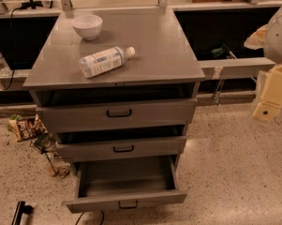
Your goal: Place blue plastic bottle into bottom drawer
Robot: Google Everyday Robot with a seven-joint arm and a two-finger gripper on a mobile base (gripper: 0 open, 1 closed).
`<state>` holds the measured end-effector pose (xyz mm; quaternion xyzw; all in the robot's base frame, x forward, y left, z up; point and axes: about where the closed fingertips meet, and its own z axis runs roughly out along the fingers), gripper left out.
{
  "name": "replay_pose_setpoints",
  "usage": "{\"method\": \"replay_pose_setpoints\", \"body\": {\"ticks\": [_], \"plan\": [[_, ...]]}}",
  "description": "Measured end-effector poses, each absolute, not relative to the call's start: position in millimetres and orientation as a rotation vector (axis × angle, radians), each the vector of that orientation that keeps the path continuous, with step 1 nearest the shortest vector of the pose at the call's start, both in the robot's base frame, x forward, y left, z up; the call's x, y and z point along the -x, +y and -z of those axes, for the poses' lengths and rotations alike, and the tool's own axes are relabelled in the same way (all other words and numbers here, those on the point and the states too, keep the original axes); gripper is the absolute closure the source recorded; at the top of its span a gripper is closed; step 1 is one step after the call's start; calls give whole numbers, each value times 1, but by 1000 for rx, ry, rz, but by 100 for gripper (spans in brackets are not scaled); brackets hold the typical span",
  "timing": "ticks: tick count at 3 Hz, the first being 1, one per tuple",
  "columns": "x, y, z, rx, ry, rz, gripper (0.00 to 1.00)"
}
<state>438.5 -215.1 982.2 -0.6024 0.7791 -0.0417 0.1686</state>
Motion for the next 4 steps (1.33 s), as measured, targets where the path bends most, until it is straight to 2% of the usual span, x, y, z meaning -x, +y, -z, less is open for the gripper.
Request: {"method": "replay_pose_setpoints", "body": {"ticks": [1, 2, 3, 4], "plan": [[-443, -217, -982, 1705, 2214, 115, 0], [-480, -230, -976, 1634, 2199, 75, 0], [-534, -236, -958, 1713, 2168, 19, 0], [-596, -213, -938, 1771, 2130, -87, 0]]}}
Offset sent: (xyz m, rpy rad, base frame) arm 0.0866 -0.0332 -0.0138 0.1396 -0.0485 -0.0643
